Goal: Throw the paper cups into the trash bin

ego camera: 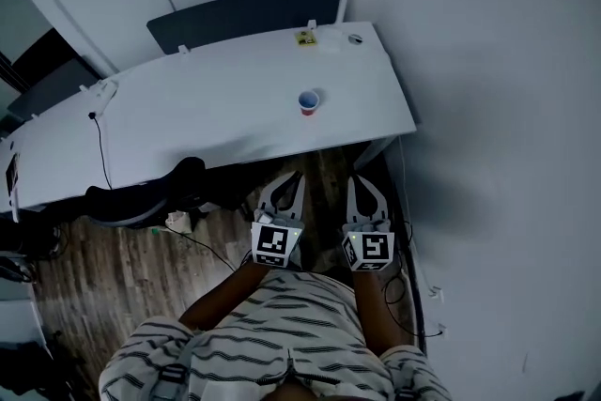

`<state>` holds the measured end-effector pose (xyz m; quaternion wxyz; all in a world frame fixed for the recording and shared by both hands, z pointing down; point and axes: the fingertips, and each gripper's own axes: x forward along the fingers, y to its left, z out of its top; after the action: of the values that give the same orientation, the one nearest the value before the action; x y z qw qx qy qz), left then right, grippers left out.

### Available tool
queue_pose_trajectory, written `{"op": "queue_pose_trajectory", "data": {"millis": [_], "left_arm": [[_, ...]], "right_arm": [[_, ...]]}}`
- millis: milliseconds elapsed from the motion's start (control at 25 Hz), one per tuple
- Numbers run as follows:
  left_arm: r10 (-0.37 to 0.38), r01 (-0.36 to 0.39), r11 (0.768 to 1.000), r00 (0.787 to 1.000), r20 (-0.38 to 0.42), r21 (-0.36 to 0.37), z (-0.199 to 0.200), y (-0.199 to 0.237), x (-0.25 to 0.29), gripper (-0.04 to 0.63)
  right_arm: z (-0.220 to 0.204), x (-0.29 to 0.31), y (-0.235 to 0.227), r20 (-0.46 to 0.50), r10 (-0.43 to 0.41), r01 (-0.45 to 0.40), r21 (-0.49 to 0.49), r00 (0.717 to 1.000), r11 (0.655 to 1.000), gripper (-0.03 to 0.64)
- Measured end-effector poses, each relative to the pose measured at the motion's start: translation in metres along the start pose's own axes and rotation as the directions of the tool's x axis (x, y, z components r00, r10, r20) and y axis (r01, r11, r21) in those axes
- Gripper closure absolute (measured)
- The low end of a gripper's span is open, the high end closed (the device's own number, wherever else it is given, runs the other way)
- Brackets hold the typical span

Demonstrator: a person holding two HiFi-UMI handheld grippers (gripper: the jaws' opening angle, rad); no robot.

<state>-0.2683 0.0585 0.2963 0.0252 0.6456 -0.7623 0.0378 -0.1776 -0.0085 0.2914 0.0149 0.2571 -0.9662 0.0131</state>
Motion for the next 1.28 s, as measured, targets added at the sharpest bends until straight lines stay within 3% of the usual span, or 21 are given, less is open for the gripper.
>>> {"op": "queue_pose_trajectory", "data": {"millis": [520, 920, 1280], "left_arm": [[0.045, -0.046, 0.999, 0.998, -0.040, -0.009, -0.023, 0.016, 0.058, 0.569], [0.115, -0.115, 0.993, 0.988, -0.100, 0.008, -0.067, 0.038, 0.106, 0.568], [0.154, -0.163, 0.986, 0.976, -0.157, -0.046, -0.117, 0.058, 0.148, 0.489]], "right_arm": [[0.003, 0.022, -0.028, 0.005, 0.015, -0.015, -0.004, 1.000, 1.000, 0.607], [-0.021, 0.019, -0.038, -0.025, 0.035, -0.035, 0.007, 0.999, 0.999, 0.607], [-0.032, 0.018, -0.045, -0.049, 0.016, -0.016, -0.001, 0.999, 1.000, 0.607]]}}
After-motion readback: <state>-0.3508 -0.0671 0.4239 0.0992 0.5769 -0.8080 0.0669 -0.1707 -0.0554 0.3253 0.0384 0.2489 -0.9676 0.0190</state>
